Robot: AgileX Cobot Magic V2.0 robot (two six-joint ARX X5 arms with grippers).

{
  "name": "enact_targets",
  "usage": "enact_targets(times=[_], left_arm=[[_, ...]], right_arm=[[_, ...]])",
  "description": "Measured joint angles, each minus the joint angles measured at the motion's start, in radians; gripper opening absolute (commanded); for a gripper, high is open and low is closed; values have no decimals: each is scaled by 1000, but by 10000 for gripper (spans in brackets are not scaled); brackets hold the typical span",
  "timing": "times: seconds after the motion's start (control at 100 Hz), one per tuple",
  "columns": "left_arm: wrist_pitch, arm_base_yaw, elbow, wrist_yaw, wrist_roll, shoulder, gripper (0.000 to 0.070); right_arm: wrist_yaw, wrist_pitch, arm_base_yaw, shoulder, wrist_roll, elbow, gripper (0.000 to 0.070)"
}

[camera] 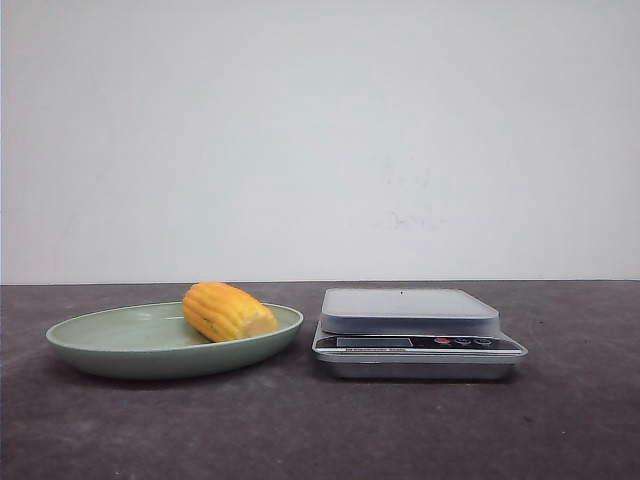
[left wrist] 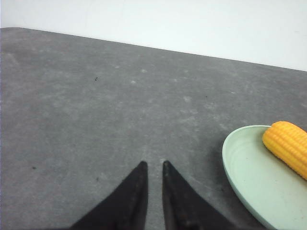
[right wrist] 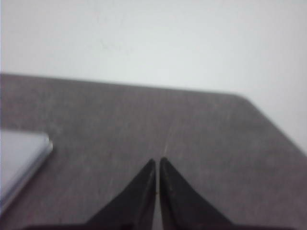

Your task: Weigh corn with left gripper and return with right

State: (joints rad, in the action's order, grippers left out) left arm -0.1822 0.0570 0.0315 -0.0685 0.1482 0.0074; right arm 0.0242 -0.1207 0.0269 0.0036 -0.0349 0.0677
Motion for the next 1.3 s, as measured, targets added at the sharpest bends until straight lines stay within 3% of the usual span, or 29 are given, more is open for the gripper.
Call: enact_targets(times=[0.19, 0.29, 0.62, 1.3], left_arm=[[0, 0, 0, 0, 0, 0, 23], [0, 0, 0, 0, 0, 0, 23], [0, 0, 0, 0, 0, 0, 23], [0, 0, 0, 0, 0, 0, 23]], right_arm=[[-2, 3, 0, 0, 37, -45, 9], [-3, -55, 0, 0, 43, -50, 9], [-1, 35, 0, 2, 44, -52, 9], [-1, 36, 0, 2, 44, -52, 9]])
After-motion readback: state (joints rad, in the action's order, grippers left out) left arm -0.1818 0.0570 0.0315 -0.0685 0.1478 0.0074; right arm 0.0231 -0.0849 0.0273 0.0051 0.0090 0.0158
